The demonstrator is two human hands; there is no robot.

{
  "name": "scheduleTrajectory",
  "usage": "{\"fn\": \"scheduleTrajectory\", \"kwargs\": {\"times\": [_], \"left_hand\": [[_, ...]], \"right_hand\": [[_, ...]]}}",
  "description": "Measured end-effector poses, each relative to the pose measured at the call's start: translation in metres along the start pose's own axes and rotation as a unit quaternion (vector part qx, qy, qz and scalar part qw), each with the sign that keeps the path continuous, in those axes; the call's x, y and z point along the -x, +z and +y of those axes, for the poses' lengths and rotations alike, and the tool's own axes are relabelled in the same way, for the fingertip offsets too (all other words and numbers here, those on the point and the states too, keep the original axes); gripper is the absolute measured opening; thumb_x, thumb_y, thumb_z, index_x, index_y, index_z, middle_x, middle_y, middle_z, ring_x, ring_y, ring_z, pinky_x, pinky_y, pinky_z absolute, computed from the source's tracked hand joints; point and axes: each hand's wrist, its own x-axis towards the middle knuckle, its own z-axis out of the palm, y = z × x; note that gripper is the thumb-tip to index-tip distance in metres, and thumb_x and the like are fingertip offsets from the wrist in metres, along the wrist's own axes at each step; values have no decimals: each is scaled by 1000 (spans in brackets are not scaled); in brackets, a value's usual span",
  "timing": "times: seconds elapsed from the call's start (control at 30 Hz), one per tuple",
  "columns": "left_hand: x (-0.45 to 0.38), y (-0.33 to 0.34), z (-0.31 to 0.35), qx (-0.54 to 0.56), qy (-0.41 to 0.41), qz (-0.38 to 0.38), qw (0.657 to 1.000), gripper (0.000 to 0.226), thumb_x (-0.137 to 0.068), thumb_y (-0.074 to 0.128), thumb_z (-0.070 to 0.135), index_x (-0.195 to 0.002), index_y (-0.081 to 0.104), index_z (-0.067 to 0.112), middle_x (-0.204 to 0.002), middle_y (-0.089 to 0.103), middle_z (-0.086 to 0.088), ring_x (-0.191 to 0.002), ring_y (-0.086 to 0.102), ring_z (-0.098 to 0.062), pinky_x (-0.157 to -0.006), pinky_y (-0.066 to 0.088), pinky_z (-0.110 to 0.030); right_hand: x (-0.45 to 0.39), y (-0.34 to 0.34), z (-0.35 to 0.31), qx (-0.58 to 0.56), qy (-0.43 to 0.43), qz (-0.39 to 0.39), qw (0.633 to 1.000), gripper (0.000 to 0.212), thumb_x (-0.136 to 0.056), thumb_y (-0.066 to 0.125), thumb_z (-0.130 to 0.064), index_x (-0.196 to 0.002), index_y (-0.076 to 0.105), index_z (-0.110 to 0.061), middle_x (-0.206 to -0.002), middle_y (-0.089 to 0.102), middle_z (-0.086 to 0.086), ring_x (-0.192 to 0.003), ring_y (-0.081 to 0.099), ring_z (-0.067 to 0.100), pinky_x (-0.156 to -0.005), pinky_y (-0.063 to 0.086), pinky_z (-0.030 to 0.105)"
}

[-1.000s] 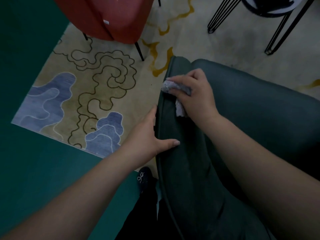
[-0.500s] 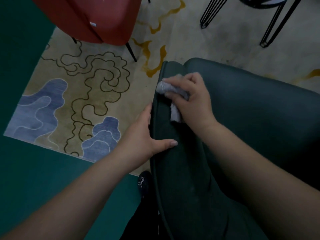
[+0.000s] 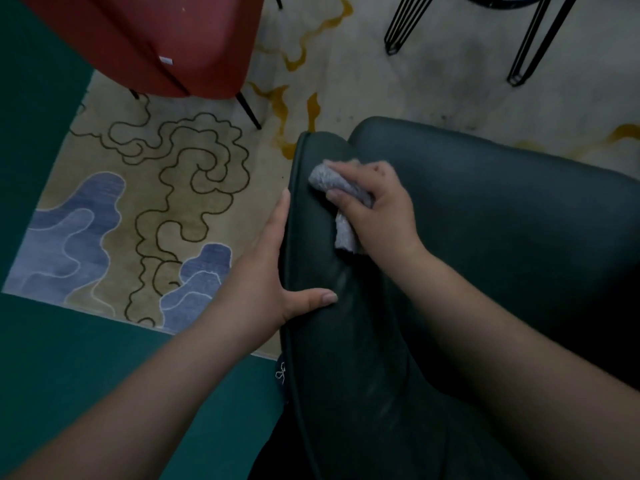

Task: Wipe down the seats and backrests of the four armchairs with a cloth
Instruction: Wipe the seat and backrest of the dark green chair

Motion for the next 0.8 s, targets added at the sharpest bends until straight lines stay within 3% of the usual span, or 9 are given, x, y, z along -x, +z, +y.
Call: {"fn": "scheduleTrajectory", "kwargs": {"times": [0.07,0.17,0.2,0.3,0.43,0.53,0.63,0.8], "left_hand": [[0,1,-1,-17,-3,9,1000,128,-56,87,43,-142,-7,59,-151,29,23,-131,40,-2,-106,40,-26],[-1,2,-3,-48,-6,23,999,126,-54,85,51,-139,-8,63,-147,34,24,-119,41,4,-85,34,-3],[-1,2,-3,-54,-7,24,998,126,-55,84,52,-139,-9,63,-146,35,23,-117,40,5,-83,32,-2],[-1,2,-2,-40,-6,15,999,126,-58,85,47,-144,-7,56,-151,32,18,-125,37,2,-96,32,-15],[2,-2,6,-89,-3,9,996,126,-62,84,49,-149,-8,45,-155,26,12,-135,34,-9,-96,27,-17],[8,-9,12,-149,-1,-3,989,118,-70,79,50,-152,-5,35,-156,27,5,-134,40,-16,-95,33,-22],[17,-20,9,-190,14,-15,982,103,-79,72,46,-154,4,28,-156,26,2,-134,39,-17,-104,35,-30],[34,-54,-6,-266,56,-19,962,86,-88,61,46,-154,10,22,-160,14,4,-145,19,-13,-114,23,-30]], "right_hand": [[25,-7,3,1,-4,-18,1000,43,-80,72,-14,-116,61,-35,-93,44,-2,-85,47,-5,-83,35,4],[53,-16,9,0,3,-39,999,46,-79,73,-11,-115,61,-36,-92,46,1,-84,47,-3,-82,35,4],[60,-19,9,-4,8,-48,999,46,-78,74,-10,-115,61,-36,-91,46,1,-84,47,-3,-82,35,4],[77,-27,8,5,23,-67,997,46,-77,75,-10,-111,62,-38,-89,45,-6,-85,48,-5,-83,35,4],[88,-42,0,44,53,-102,992,43,-77,76,-13,-107,63,-42,-87,43,-10,-83,48,-8,-80,33,0],[85,-53,-9,95,83,-124,984,36,-79,75,-19,-106,66,-41,-88,43,-9,-84,49,-8,-78,30,-3],[81,-57,-21,128,98,-95,982,32,-80,74,-23,-110,69,-34,-87,41,-11,-84,49,-4,-75,29,-6],[70,-51,-54,175,85,-6,981,32,-82,72,-29,-113,67,-33,-88,39,-12,-80,47,-3,-71,30,-5]]}}
